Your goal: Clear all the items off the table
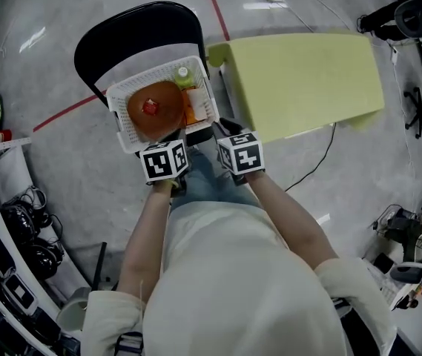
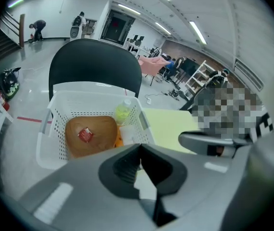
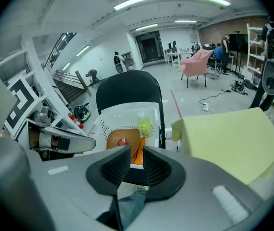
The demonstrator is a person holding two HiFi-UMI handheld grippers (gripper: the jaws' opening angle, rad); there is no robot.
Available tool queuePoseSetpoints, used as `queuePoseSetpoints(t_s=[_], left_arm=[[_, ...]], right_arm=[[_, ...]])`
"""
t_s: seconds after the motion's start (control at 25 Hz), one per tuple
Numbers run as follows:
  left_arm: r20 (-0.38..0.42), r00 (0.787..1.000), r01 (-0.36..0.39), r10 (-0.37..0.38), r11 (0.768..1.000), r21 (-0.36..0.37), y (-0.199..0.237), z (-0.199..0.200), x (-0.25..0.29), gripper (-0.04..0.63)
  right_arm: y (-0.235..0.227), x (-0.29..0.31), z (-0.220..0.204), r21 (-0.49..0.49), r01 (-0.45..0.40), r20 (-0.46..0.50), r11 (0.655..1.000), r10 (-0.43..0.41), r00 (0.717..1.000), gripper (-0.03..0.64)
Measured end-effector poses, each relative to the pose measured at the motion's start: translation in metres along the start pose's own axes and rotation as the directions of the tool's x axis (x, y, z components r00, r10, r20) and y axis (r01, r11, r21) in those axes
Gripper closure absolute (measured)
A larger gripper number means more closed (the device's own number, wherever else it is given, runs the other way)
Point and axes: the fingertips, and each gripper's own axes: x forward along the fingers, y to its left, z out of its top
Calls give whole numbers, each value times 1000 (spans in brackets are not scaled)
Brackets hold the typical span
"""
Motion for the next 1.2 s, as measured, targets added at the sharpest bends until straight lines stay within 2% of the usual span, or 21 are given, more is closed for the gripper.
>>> queuePoseSetpoints(t_s=[0.28, 0.64, 0.96, 1.2], left_arm=[[3, 1000, 21, -21, 999, 38, -47, -31, -3, 586], [0, 998, 64, -64, 990, 125, -110, -70, -9, 586], [-33, 993, 121, -117, 964, 235, -174, -115, -13, 586], [-36, 989, 146, -142, 941, 307, -217, -134, -19, 586]], right_arm=[[-24, -41, -36, 28, 28, 30, 999, -29, 999, 540], [-50, -96, -77, 82, 74, 86, 994, -81, 993, 540], [-76, -153, -114, 128, 124, 140, 984, -142, 980, 545], [-95, -197, -142, 153, 159, 172, 975, -185, 968, 558]])
